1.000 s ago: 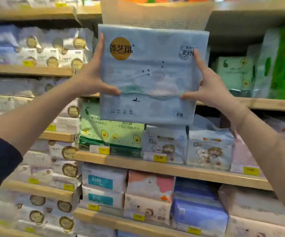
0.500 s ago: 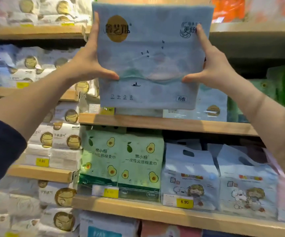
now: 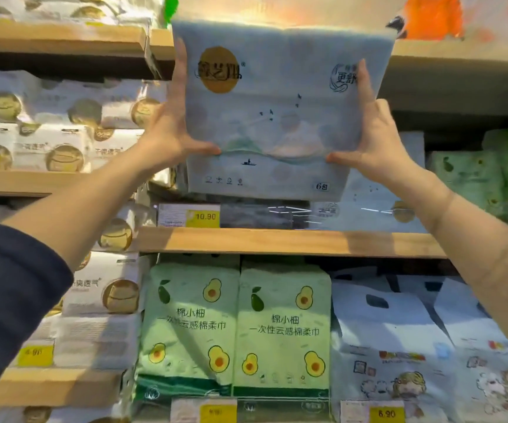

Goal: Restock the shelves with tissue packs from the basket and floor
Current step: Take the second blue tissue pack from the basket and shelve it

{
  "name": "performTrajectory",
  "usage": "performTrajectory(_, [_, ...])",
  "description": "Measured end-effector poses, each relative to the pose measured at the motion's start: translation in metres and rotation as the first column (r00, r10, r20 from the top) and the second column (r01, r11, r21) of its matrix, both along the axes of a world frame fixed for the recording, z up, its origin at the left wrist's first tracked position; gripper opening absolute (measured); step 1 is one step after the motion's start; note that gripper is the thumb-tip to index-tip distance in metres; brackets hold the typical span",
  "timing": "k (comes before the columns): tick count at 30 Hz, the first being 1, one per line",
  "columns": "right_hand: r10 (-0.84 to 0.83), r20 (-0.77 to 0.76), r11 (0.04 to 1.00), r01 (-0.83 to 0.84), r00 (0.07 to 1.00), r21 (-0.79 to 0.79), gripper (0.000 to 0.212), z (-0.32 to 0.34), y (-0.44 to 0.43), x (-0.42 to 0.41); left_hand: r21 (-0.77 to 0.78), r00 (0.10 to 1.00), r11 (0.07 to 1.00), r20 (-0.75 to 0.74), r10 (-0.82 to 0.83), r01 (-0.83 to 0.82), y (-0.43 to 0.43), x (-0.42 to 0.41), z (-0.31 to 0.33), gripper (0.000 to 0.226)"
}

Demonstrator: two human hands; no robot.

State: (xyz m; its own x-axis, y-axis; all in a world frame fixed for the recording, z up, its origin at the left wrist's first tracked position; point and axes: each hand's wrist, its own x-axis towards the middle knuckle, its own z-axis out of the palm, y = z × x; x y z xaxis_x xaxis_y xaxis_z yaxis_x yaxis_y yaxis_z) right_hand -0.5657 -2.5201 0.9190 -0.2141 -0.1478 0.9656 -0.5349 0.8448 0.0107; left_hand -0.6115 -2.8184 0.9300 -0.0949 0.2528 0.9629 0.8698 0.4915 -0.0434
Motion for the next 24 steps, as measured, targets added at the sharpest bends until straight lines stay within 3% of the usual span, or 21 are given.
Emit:
performTrajectory(5, [-0.002, 0.031, 0.999, 0.003, 1.000, -0.038, 0.118, -0.010, -0.005, -0.011, -0.025, 1.000, 1.000, -0.002, 0.008, -0.008, -0.007, -0.020, -0.005, 0.136])
performTrajectory(9, [-0.043, 0.082, 0.999, 0.042, 0.996, 0.008, 0.122, -0.014, -0.002, -0.021, 0.000, 0.995, 1.000, 0.103, 0.018, -0.018, -0.006, -0.027, -0.020, 0.137])
performTrajectory(24, [-0.086, 0.380, 0.994, 0.057, 0.921, 0.088, 0.124, 0.004, 0.012, -0.066, -0.139, 0.870, 0.955, 0.395, 0.296, -0.261, 0.003, -0.059, -0.015, 0.133])
